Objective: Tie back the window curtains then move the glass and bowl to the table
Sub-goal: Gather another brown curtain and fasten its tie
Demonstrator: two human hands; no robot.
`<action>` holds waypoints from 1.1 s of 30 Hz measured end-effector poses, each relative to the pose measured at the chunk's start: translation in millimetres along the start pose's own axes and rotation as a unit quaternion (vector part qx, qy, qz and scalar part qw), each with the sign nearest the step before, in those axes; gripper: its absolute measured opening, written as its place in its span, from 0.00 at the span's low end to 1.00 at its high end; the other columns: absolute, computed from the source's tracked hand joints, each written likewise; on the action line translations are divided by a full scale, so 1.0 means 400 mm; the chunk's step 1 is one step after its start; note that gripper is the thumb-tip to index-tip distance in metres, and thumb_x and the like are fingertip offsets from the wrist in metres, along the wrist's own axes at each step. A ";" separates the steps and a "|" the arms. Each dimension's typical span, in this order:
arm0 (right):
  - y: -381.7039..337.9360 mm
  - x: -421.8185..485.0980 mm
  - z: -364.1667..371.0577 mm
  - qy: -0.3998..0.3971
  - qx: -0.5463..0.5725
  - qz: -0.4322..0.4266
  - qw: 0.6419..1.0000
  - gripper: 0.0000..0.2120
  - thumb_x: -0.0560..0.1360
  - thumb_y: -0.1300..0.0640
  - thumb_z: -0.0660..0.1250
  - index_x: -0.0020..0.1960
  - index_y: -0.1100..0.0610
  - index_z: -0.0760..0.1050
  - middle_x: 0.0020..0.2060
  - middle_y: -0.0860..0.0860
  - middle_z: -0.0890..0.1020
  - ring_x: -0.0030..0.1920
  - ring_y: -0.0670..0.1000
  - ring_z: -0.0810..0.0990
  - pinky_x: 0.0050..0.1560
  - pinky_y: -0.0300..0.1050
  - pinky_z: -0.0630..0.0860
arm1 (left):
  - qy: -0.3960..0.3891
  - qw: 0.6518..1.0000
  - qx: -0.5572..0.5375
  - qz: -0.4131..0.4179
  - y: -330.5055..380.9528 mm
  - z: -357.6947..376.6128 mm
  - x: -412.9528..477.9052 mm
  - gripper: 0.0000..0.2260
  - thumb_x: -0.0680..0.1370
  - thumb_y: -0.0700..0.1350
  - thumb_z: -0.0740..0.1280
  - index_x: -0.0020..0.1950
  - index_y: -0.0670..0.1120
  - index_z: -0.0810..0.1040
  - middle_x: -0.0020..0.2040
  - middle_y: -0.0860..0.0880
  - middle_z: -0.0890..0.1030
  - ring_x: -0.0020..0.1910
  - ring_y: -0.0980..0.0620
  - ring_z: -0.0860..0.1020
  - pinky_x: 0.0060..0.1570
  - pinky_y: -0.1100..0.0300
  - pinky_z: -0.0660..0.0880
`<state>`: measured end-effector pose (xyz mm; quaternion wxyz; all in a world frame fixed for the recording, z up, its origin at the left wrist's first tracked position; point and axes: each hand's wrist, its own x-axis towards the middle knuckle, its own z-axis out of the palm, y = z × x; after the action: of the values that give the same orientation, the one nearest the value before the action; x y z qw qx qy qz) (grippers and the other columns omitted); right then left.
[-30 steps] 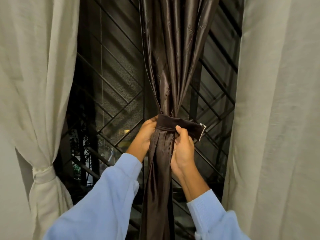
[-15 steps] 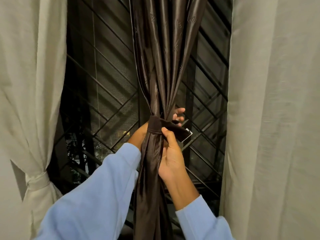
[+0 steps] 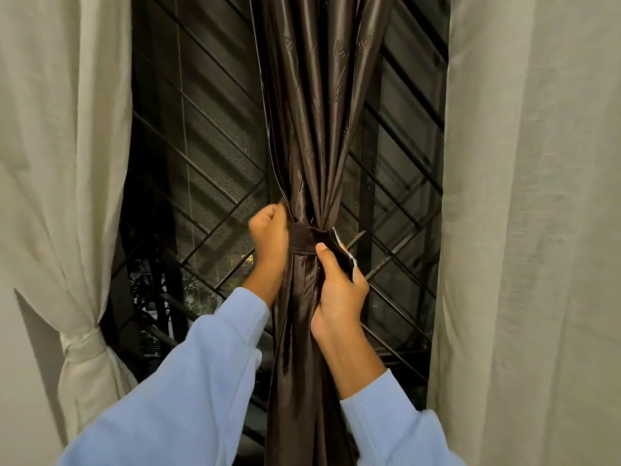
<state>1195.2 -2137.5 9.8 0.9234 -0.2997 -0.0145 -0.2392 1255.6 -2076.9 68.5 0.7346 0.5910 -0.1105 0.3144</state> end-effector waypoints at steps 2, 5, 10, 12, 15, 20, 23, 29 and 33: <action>0.007 0.004 -0.006 -0.008 -0.054 -0.097 0.994 0.14 0.74 0.67 0.71 0.59 0.60 0.82 0.51 0.54 0.86 0.56 0.53 0.84 0.59 0.49 0.80 | 0.019 0.983 0.001 0.181 0.043 -0.023 -0.038 0.17 0.78 0.41 0.65 0.30 0.39 0.69 0.27 0.46 0.68 0.26 0.53 0.66 0.28 0.60 0.64; 0.014 0.019 -0.013 -0.019 -0.111 -0.194 0.975 0.15 0.75 0.72 0.68 0.61 0.65 0.80 0.49 0.49 0.85 0.50 0.43 0.84 0.50 0.35 0.78 | -0.096 0.886 0.240 0.384 0.104 -0.025 -0.068 0.19 0.75 0.53 0.69 0.30 0.42 0.75 0.27 0.48 0.74 0.28 0.52 0.72 0.30 0.59 0.68; 0.037 0.032 -0.020 -0.025 -0.160 -0.238 0.958 0.10 0.78 0.72 0.64 0.56 0.68 0.81 0.39 0.48 0.84 0.41 0.39 0.81 0.44 0.35 0.77 | -0.159 0.770 0.568 0.243 0.159 0.017 -0.086 0.26 0.66 0.68 0.71 0.31 0.49 0.62 0.29 0.52 0.68 0.32 0.52 0.72 0.32 0.59 0.65; 0.038 0.030 -0.023 -0.032 -0.187 -0.256 0.948 0.13 0.77 0.72 0.64 0.58 0.62 0.81 0.41 0.45 0.84 0.43 0.39 0.82 0.45 0.34 0.77 | -0.183 0.772 0.564 0.228 0.161 0.024 -0.080 0.23 0.68 0.62 0.73 0.32 0.49 0.63 0.31 0.52 0.67 0.35 0.50 0.72 0.34 0.58 0.65; 0.033 0.025 -0.027 -0.030 -0.211 -0.288 0.934 0.21 0.75 0.74 0.67 0.65 0.59 0.75 0.44 0.47 0.85 0.44 0.38 0.82 0.47 0.33 0.77 | -0.216 0.801 0.524 0.190 0.161 0.025 -0.065 0.16 0.71 0.55 0.73 0.35 0.45 0.74 0.30 0.51 0.71 0.35 0.49 0.76 0.34 0.58 0.67; 0.022 0.005 -0.034 -0.040 -0.131 -0.288 0.948 0.30 0.73 0.78 0.64 0.70 0.57 0.69 0.34 0.46 0.85 0.37 0.43 0.82 0.44 0.38 0.78 | -0.235 0.826 0.482 0.173 0.141 0.025 -0.058 0.15 0.72 0.52 0.73 0.32 0.44 0.77 0.27 0.50 0.73 0.28 0.54 0.73 0.30 0.62 0.65; 0.022 -0.001 -0.041 -0.048 -0.156 -0.320 0.933 0.18 0.72 0.78 0.67 0.54 0.58 0.76 0.42 0.49 0.84 0.45 0.49 0.84 0.46 0.41 0.79 | -0.245 0.827 0.478 0.166 0.147 0.024 -0.057 0.15 0.73 0.51 0.72 0.31 0.45 0.76 0.26 0.51 0.73 0.26 0.56 0.71 0.27 0.63 0.62; 0.042 0.024 -0.079 -0.071 -0.260 -0.327 0.906 0.13 0.73 0.74 0.69 0.49 0.58 0.80 0.42 0.46 0.85 0.46 0.46 0.84 0.48 0.37 0.79 | -0.244 0.779 0.535 0.218 0.171 0.017 -0.053 0.13 0.72 0.55 0.72 0.34 0.49 0.76 0.29 0.53 0.74 0.30 0.56 0.74 0.29 0.64 0.63; 0.068 0.053 -0.123 -0.085 -0.394 -0.332 0.853 0.11 0.73 0.68 0.72 0.49 0.53 0.82 0.44 0.43 0.85 0.48 0.44 0.83 0.49 0.44 0.81 | -0.240 0.759 0.553 0.246 0.212 0.027 -0.048 0.13 0.74 0.56 0.70 0.36 0.49 0.76 0.29 0.54 0.73 0.30 0.57 0.72 0.28 0.64 0.61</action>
<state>1220.4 -2155.0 -41.8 0.5893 -0.6347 -0.0964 -0.4906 1192.5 -2084.5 129.0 0.1271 0.9032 -0.2317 0.3382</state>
